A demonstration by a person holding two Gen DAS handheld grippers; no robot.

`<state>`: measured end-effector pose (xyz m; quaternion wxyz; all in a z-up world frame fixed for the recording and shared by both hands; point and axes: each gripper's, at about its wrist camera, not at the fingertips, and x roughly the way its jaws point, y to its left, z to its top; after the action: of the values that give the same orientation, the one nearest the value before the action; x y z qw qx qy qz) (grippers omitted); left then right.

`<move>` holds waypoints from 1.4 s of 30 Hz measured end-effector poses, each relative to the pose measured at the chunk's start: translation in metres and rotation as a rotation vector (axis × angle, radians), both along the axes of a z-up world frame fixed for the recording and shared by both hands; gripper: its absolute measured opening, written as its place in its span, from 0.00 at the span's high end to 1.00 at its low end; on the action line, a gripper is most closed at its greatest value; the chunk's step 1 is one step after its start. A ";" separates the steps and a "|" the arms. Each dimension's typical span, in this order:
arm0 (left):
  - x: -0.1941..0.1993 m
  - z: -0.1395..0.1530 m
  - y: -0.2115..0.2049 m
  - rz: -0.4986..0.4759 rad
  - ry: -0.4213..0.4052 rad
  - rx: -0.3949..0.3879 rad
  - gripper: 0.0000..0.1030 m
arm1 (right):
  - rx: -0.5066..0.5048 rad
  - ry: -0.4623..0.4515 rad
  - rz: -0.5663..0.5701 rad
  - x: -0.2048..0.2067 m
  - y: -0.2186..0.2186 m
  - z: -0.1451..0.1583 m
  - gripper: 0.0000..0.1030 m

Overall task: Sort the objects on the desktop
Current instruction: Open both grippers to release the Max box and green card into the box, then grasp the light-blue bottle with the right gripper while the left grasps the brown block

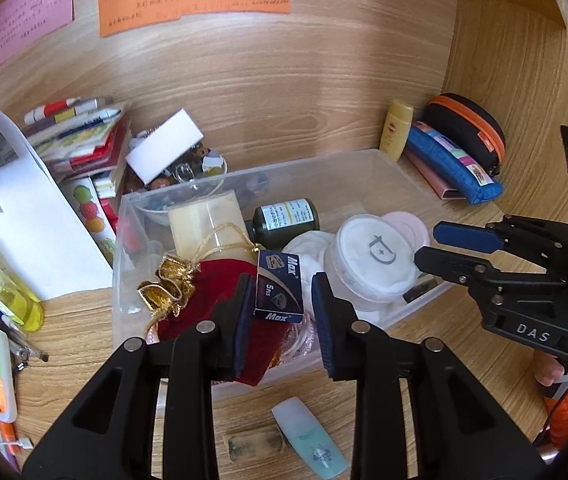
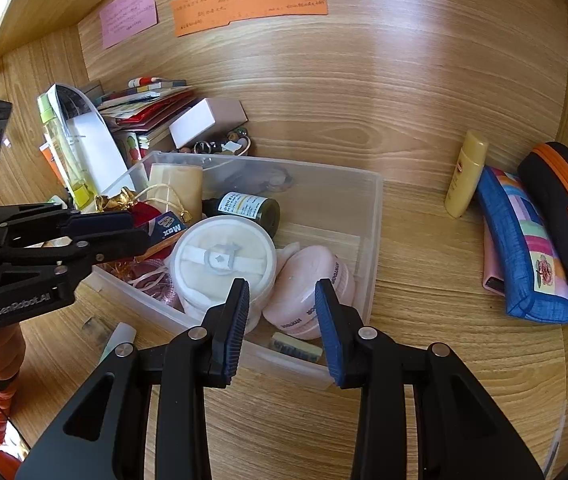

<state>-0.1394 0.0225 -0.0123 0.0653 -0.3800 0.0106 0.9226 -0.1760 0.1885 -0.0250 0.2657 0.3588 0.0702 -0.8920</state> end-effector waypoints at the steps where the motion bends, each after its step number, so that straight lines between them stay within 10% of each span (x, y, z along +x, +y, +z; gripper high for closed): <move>1: 0.002 0.002 0.000 0.002 0.007 -0.003 0.70 | 0.001 0.004 -0.001 0.001 0.000 0.001 0.70; 9: 0.019 0.020 -0.013 0.050 0.064 -0.013 0.49 | -0.007 0.098 0.009 0.025 -0.002 0.024 0.32; 24: 0.068 0.039 -0.056 0.164 0.138 -0.011 0.05 | 0.036 0.065 0.141 0.067 -0.047 0.012 0.26; 42: 0.097 -0.008 -0.084 0.163 0.025 -0.089 0.04 | 0.201 -0.082 0.252 0.066 -0.112 -0.057 0.28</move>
<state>-0.0425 -0.0615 -0.0200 -0.0271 -0.3704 0.0212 0.9282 -0.1101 0.0768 -0.0817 0.3409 0.4080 0.1925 -0.8248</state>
